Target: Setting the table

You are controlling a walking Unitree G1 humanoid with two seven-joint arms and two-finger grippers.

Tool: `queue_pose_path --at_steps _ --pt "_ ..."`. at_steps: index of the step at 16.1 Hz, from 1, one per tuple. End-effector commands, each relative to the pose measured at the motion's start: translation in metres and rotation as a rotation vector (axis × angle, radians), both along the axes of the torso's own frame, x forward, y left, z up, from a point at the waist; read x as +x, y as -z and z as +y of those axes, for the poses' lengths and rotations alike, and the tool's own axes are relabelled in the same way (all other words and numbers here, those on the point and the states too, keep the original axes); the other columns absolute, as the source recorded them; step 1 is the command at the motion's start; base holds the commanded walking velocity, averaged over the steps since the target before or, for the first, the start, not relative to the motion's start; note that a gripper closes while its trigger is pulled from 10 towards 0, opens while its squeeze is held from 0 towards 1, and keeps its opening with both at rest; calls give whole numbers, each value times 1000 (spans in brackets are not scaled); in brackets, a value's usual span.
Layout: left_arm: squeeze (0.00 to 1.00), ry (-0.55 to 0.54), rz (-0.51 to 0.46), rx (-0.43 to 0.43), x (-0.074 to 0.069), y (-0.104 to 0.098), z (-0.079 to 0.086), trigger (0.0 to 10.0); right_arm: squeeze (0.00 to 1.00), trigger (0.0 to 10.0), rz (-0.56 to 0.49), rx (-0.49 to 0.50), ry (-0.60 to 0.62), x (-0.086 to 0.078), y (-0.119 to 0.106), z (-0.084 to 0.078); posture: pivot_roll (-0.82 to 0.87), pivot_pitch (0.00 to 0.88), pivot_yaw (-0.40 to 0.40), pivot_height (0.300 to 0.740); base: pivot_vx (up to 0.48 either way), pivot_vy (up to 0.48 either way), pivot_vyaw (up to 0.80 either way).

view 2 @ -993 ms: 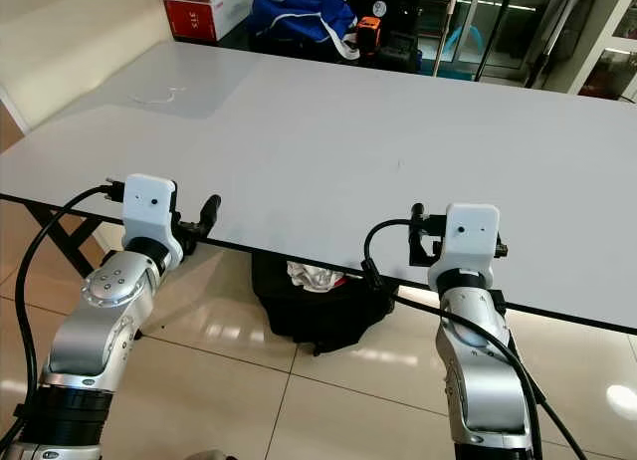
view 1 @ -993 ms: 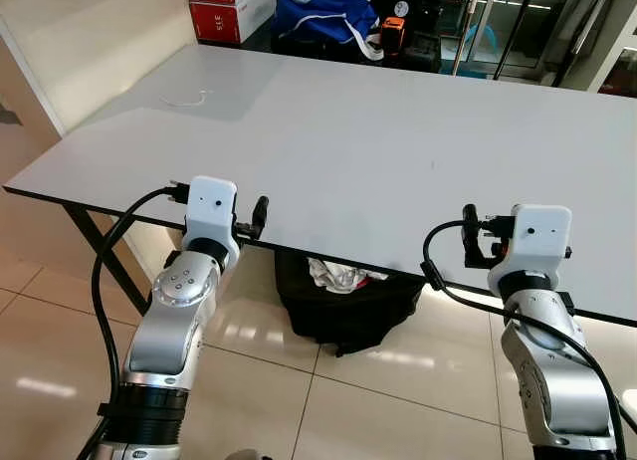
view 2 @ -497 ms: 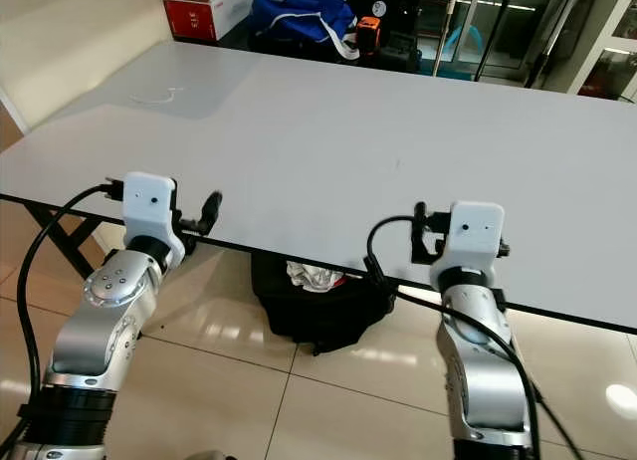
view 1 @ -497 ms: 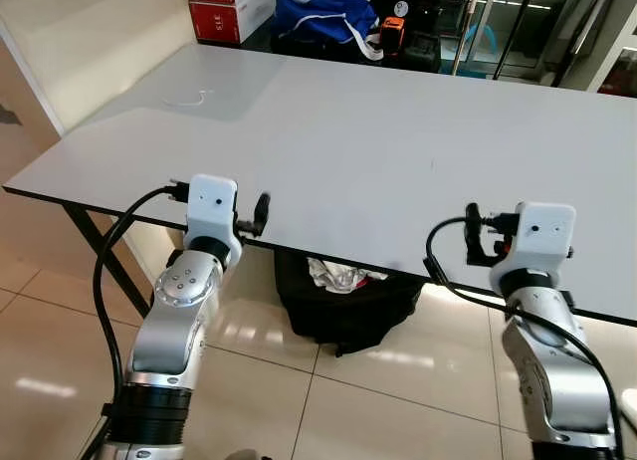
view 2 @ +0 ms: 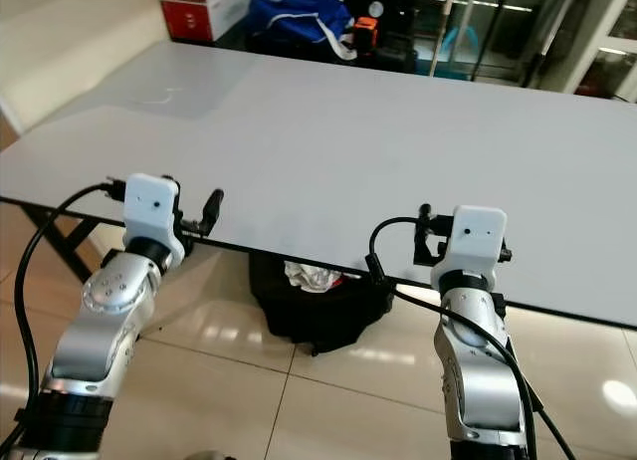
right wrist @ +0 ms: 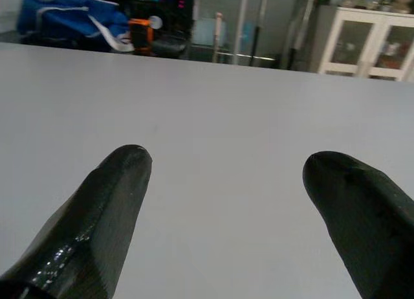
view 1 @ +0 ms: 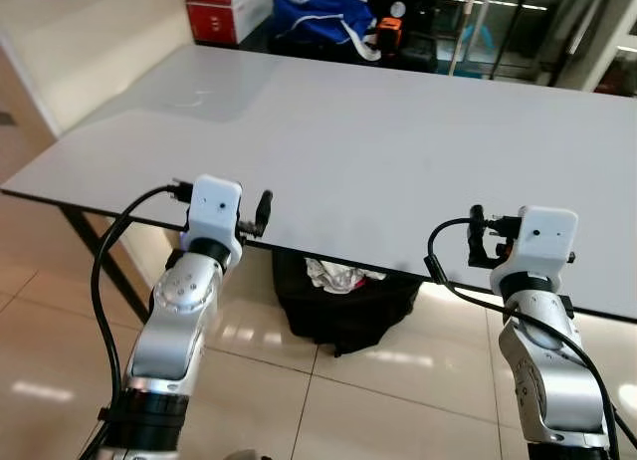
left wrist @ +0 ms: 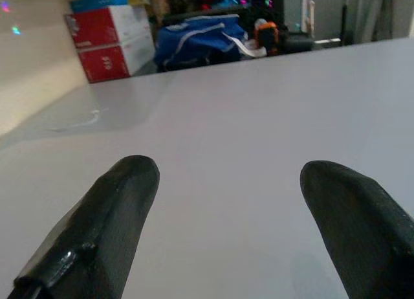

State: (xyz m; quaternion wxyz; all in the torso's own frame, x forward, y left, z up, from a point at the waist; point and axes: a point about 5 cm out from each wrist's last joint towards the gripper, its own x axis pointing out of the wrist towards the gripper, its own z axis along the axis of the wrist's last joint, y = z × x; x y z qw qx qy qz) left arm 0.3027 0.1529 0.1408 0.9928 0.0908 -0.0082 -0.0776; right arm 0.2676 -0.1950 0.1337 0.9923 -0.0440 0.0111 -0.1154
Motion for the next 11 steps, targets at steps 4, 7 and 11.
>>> queue_pose_path --at_steps 4,7,11 --pt "0 5 -10 20 1 -2 3 10000 0 10000 14 -17 12 1 4 -2 0 0 -7 740 0 319 -750" --pt "0 7 -17 21 1 -4 2 10000 0 10000 14 5 -30 1 5 2 6 0 -12 740 0 368 -219" --pt "0 1 -26 19 0 -6 4 10000 0 10000 21 3 -50 3 6 4 13 0 -22 740 0 462 0"
